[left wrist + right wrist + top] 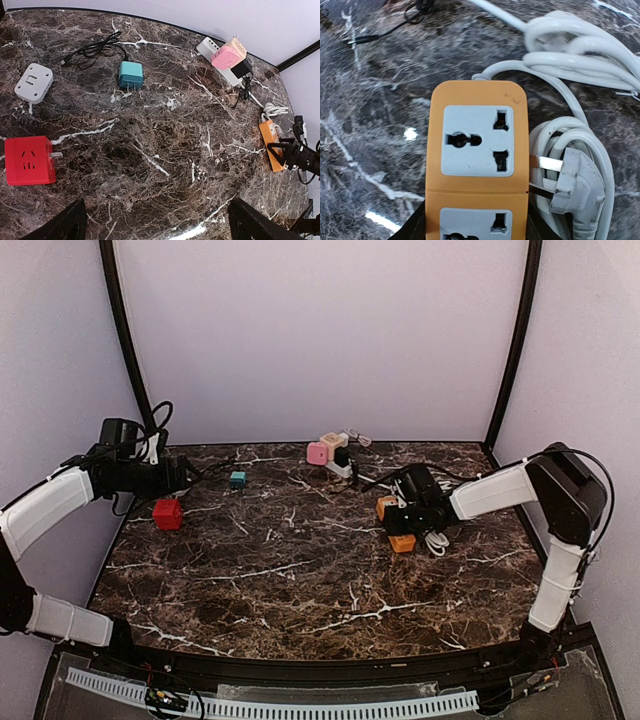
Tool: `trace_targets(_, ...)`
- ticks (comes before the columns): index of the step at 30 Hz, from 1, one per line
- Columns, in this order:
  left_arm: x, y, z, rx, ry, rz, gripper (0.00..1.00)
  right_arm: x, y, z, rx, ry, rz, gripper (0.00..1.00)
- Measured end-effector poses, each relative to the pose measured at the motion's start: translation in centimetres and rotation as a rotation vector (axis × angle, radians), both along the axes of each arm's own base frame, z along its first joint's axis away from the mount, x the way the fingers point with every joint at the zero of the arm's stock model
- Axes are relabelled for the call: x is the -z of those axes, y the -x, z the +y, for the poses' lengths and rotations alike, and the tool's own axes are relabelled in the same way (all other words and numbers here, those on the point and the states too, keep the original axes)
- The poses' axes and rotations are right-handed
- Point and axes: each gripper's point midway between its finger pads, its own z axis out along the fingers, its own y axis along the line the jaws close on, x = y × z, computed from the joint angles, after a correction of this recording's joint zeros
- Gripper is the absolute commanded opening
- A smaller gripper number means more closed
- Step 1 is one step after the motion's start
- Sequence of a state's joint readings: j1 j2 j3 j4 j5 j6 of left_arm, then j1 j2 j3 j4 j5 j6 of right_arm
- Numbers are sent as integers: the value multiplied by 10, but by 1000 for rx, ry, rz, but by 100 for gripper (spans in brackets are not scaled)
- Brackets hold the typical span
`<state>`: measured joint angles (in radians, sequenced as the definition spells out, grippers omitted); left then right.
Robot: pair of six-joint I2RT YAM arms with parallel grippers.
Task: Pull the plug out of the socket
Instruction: Move the socket to the center of the board.
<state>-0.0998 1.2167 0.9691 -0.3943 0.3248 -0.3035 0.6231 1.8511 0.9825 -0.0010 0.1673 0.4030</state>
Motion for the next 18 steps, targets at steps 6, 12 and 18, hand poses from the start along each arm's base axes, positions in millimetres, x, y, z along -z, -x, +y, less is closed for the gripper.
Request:
trace_targets(6, 10, -3, -2, 6, -6, 27, 99, 1, -12, -22, 21, 11, -1, 43)
trace_targets(12, 11, -4, -1, 4, -8, 25, 99, 2, 5, -37, 22, 1, 0, 47)
trace_targets(18, 11, -7, -2, 4, -7, 18, 99, 1, 12, -67, 100, -9, 10, 55)
